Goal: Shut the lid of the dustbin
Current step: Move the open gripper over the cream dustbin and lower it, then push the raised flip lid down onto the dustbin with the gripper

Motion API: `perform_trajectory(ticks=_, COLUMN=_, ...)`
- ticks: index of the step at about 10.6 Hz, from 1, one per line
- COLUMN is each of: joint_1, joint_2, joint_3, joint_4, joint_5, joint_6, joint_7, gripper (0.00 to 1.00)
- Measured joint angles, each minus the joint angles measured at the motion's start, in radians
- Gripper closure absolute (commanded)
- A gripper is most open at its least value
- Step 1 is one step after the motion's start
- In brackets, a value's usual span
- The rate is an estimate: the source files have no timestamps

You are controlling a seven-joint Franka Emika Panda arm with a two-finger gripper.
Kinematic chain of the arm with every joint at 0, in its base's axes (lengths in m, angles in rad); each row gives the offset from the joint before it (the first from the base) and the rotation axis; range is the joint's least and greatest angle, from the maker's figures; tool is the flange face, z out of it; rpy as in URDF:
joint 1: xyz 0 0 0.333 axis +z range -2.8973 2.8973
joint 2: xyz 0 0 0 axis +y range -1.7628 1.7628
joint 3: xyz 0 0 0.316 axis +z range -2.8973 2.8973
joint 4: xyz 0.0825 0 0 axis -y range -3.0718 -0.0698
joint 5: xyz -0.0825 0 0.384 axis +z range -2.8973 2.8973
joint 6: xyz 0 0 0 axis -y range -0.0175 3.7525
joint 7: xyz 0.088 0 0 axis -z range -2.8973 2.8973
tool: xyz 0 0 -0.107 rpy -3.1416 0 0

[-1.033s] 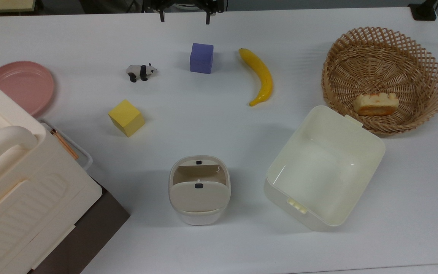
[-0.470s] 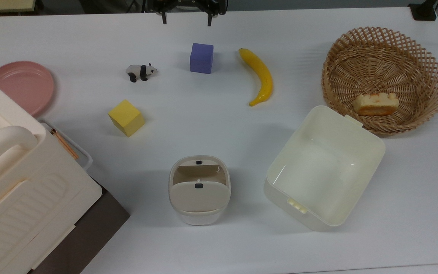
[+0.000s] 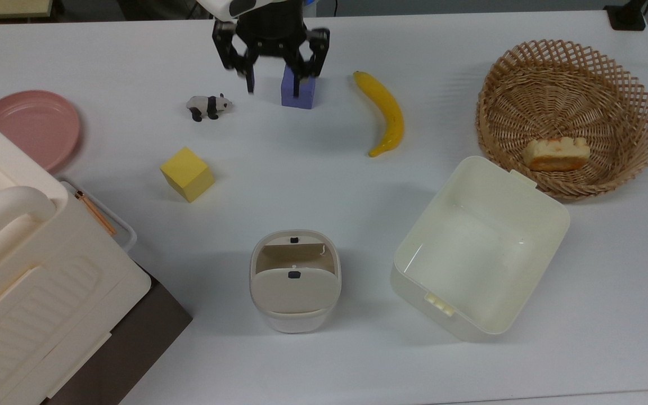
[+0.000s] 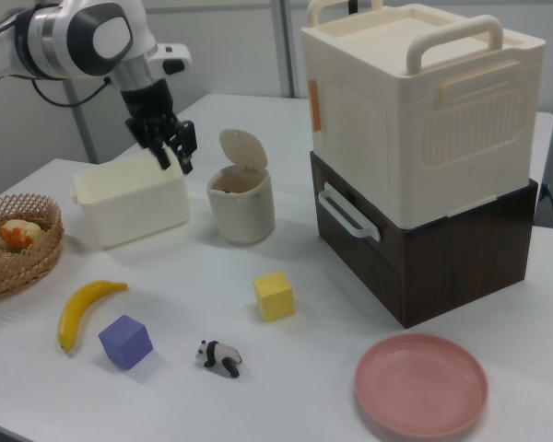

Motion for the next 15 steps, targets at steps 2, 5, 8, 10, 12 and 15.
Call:
perform_trajectory(ticks=2, joint_1=0.0, joint_2=0.008, joint_3=0.0, joint_4=0.009, joint_5=0.0, joint_6=0.198, joint_7=0.054, gripper=0.73)
perform_trajectory(ticks=5, joint_1=0.004, joint_2=0.074, joint_3=0.0, joint_4=0.039, joint_5=0.0, joint_6=0.435, joint_7=0.144, gripper=0.82)
perform_trajectory(ticks=8, joint_1=0.015, joint_2=0.195, joint_3=0.0, joint_4=0.101, joint_5=-0.046, joint_6=0.627, joint_7=0.211, gripper=0.82)
perform_trajectory(ticks=10, joint_1=0.015, joint_2=0.261, joint_3=0.0, joint_4=0.125, joint_5=-0.138, joint_6=0.76, joint_7=0.269, gripper=0.82)
perform_trajectory(ticks=12, joint_1=0.012, joint_2=0.329, joint_3=-0.002, joint_4=0.18, joint_5=-0.206, joint_6=0.83, joint_7=0.314, gripper=0.82)
perform_trajectory(ticks=15, joint_1=0.01, joint_2=0.377, joint_3=-0.011, joint_4=0.205, joint_5=-0.226, joint_6=0.855, joint_7=0.314, gripper=0.83)
